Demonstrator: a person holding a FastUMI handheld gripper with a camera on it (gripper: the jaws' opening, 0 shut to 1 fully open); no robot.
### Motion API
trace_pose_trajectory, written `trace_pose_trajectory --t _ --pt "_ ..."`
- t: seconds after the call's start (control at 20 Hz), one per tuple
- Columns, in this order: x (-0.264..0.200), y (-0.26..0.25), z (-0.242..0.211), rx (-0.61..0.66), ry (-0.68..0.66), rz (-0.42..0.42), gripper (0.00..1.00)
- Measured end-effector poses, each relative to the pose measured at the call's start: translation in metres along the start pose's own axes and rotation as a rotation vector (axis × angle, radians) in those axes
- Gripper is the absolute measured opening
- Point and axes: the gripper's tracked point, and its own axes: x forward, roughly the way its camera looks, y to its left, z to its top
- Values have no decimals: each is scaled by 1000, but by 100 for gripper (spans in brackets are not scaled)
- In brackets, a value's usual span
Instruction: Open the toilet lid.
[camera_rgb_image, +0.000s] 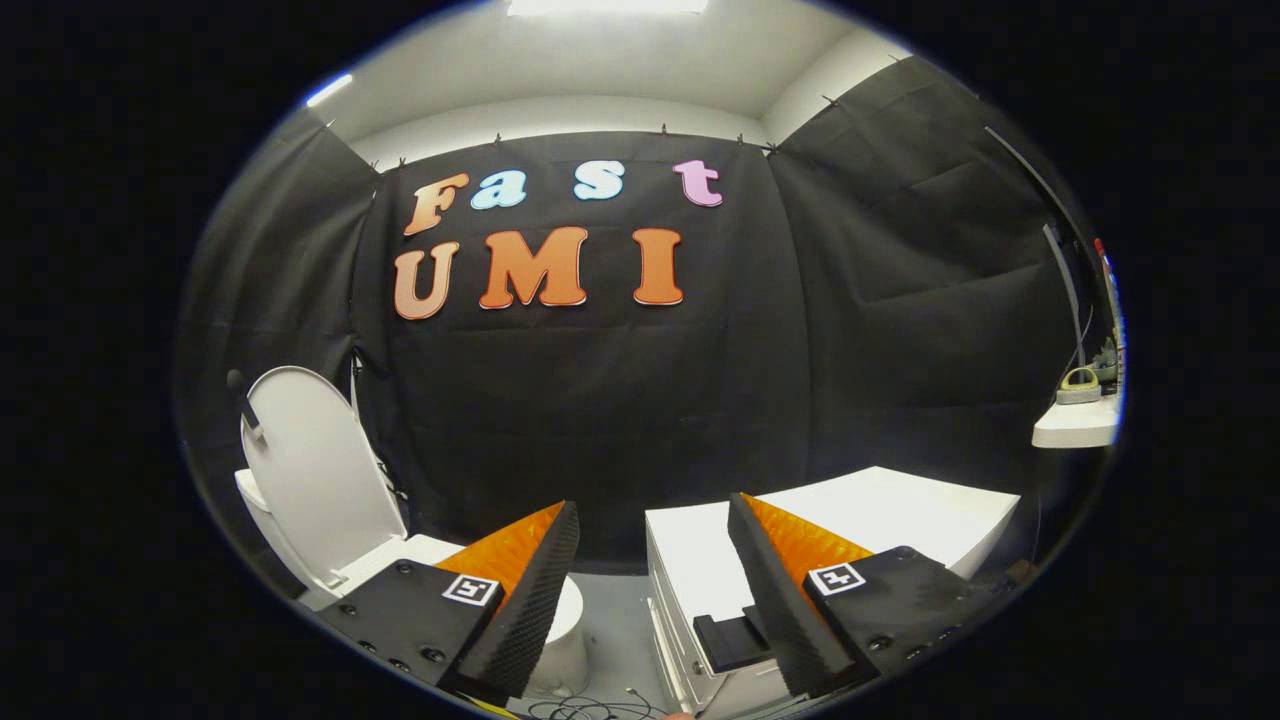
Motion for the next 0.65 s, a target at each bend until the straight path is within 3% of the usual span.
trace_pose_trajectory --t 0.65 --pt "1 -5 0 8 8 -14 97"
